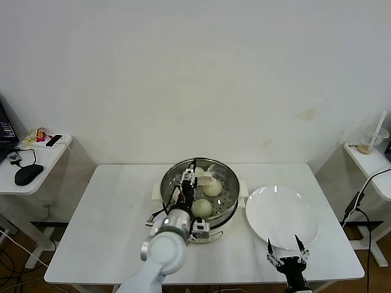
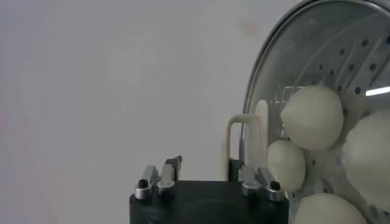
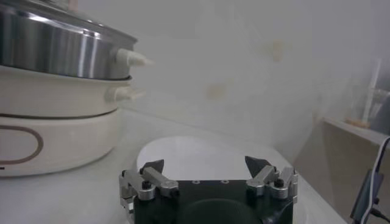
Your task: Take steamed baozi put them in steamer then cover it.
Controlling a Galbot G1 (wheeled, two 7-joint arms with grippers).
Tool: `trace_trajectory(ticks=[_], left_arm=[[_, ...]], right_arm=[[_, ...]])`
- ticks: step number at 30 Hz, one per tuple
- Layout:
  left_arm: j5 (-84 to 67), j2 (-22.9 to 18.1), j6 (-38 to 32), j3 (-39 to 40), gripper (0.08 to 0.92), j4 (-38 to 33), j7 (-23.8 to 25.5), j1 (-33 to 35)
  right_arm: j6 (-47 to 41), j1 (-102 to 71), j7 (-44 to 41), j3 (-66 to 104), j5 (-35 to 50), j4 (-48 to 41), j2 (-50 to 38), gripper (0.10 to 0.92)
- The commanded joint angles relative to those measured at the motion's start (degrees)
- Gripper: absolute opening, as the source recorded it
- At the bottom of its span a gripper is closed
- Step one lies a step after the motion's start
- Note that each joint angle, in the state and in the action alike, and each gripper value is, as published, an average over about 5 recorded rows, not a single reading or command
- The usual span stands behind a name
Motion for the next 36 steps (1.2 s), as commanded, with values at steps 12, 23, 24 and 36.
trace_trajectory(ticks=[12, 23, 24, 36], left_arm=[[-34.85, 7.85, -8.11, -16.94, 0.823, -27.91, -20.88, 32.24], [-96.99, 8.75, -29.69, -35.77, 0.823, -9.97, -30.31, 39.45], [-97.9, 8.17, -29.23, -35.61, 0.823, -9.76, -30.14, 40.2], [-99.0, 4.77, -30.51, -33.28, 0.823, -8.05, -30.57, 46.04]], right_arm=[[-0.33, -1.1, -0.08, 0.54, 4.35, 1.38, -4.21, 0.823], [1.1, -6.0, -1.57, -1.03, 9.52, 6.88, -7.31, 0.823], [0.89, -7.38, -1.43, -1.2, 10.62, 8.27, -8.29, 0.823], [-3.37, -16.47, 2.26, -4.92, 19.52, 13.95, -17.89, 0.823]])
